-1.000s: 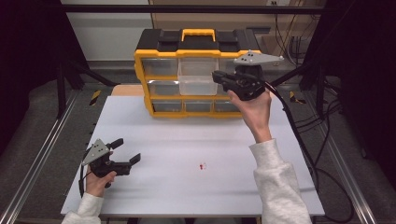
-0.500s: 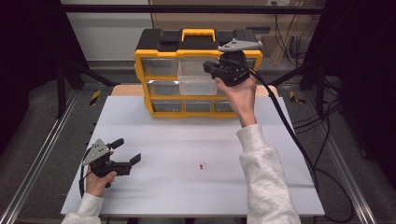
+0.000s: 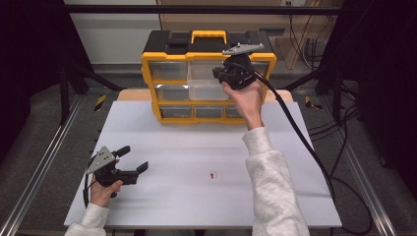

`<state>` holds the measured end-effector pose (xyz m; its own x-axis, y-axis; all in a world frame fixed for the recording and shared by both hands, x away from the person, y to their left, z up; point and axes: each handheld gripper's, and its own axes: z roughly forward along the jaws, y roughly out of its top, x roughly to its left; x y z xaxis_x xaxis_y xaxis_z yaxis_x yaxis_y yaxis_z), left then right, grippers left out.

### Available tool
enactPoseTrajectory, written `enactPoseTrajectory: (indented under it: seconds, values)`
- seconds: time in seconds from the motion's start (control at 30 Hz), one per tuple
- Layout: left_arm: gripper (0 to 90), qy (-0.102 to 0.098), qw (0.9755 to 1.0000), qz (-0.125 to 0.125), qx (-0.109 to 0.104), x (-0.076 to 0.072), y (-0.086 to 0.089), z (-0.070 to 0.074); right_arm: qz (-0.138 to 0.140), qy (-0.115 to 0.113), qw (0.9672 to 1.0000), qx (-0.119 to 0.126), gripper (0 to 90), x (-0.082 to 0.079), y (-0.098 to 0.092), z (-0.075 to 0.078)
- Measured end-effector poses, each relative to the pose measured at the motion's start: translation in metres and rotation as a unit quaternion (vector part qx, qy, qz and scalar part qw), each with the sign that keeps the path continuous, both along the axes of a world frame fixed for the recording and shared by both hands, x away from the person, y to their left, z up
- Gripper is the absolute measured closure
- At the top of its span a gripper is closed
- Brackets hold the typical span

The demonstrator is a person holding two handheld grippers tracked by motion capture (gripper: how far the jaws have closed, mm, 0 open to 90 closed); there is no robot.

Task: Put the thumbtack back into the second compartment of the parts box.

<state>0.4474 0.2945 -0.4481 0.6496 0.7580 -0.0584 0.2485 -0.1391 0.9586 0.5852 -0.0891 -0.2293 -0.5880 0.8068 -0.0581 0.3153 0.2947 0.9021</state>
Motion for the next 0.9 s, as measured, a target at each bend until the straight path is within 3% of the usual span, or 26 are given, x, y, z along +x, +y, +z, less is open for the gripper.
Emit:
enactPoseTrajectory:
  seconds: [0.1,0.13,0.2,0.23,0.27,0.3,0.33,0.47,0.5,0.67,0.9]
  values:
    - [4.2,0.0,1.0,0.0,0.001,0.0,0.0,0.0,-0.008,0.0,1.0,0.0,74.7,0.0,-0.001,0.001]
    - [4.2,0.0,1.0,0.0,0.001,0.0,0.0,0.0,-0.012,-0.011,0.9999,0.005,67.4,-0.002,-0.002,0.002]
    - [4.2,0.0,1.0,0.0,0.0,0.0,0.0,0.0,-0.013,-0.017,0.9997,0.01,66.1,-0.003,-0.004,0.004]
    - [4.2,0.0,1.0,0.0,0.0,0.0,0.0,0.0,-0.012,-0.031,0.9992,0.023,58.0,-0.008,-0.007,0.008]
    - [4.2,0.0,1.0,0.0,0.0,0.0,0.0,0.0,-0.012,-0.031,0.9992,0.023,58.0,-0.008,-0.007,0.008]
    - [4.2,0.0,1.0,0.0,0.0,0.0,0.0,0.0,-0.013,-0.049,0.9981,0.036,49.5,-0.014,-0.011,0.013]
    - [4.2,0.0,1.0,0.0,0.0,0.0,0.0,0.0,-0.013,-0.049,0.9981,0.036,49.5,-0.014,-0.011,0.013]
    - [4.2,0.0,1.0,0.0,0.0,0.0,0.0,0.0,-0.014,-0.078,0.9951,0.06,26.9,-0.029,-0.018,0.018]
    - [4.2,0.0,1.0,0.0,0.0,0.0,0.0,0.0,-0.015,-0.084,0.9943,0.065,16.7,-0.037,-0.022,0.018]
    - [4.2,0.0,1.0,0.001,0.001,0.0,0.0,0.0,-0.008,-0.088,0.9938,0.068,9.3,-0.052,-0.029,0.014]
    - [4.2,0.0,1.0,0.001,0.002,0.0,-0.001,0.0,0.01,-0.088,0.9927,0.081,7.0,-0.075,-0.043,-0.002]
